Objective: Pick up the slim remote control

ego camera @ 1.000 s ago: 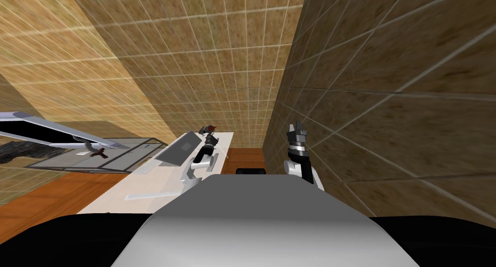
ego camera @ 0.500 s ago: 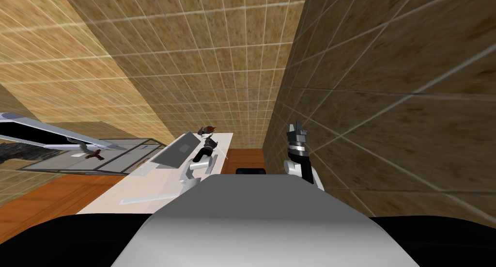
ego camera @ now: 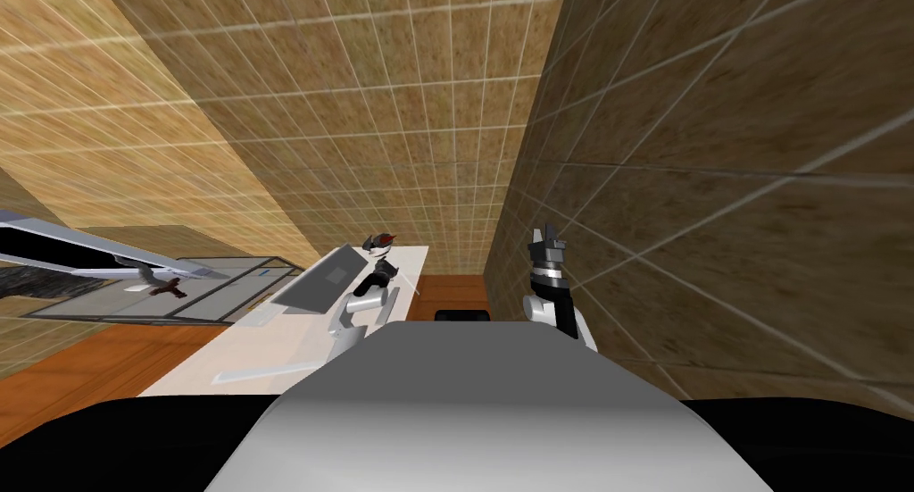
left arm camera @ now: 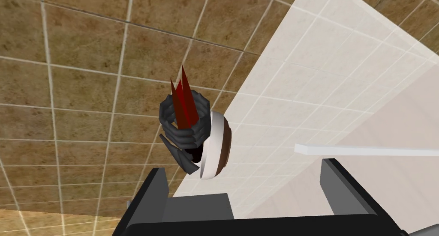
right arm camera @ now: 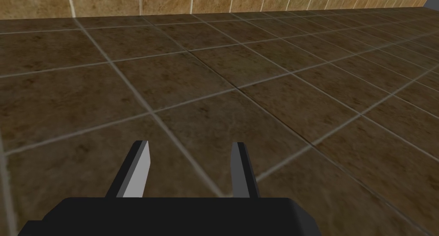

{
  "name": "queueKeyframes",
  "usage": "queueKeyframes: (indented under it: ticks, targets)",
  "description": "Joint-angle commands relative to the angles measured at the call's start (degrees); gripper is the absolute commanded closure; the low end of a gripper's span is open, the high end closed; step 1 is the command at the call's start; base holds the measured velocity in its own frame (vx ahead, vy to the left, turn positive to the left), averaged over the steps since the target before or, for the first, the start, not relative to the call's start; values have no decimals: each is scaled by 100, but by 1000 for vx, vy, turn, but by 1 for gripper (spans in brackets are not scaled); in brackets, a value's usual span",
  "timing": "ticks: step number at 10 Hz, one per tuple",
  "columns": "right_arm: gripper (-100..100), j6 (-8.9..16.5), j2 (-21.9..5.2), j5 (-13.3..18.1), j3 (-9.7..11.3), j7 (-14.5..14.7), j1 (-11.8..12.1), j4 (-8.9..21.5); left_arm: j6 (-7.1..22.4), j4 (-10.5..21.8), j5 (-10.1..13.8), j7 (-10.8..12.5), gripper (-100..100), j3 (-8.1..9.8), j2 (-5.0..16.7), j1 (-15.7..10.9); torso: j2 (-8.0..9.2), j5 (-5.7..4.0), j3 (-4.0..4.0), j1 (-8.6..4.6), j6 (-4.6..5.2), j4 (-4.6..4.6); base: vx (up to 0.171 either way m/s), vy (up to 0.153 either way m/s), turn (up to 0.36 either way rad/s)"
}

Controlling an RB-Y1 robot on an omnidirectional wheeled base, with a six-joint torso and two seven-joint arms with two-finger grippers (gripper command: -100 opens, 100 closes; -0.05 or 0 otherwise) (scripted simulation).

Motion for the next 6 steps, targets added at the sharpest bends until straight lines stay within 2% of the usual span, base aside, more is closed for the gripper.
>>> queueKeyframes:
  ticks: [1,2,3,4,5,6]
  targets:
    - [0,0,0,0,0,0,0,0,286,85,0,81,-100,49,-22,-50,0,0,0,0,0,0,42,-2,-1]
    - [0,0,0,0,0,0,0,0,321,85,0,81,-100,49,-22,-50,-1,0,-1,1,1,0,17,0,-1]
    - [0,0,0,0,0,0,0,0,551,288,76,229,-100,167,-3,-110,5,0,3,0,0,1,39,-4,-8]
    - [0,0,0,0,0,0,0,0,708,288,76,229,-100,167,-3,-110,1,0,1,0,0,0,40,-9,-3]
    - [0,0,0,0,0,0,0,0,891,489,152,373,-100,285,9,-169,1,0,0,-1,0,0,42,-5,-2]
    - [0,0,0,0,0,0,0,0,1048,489,152,373,-100,285,9,-169,-2,0,-2,-1,1,-1,40,-3,-5]
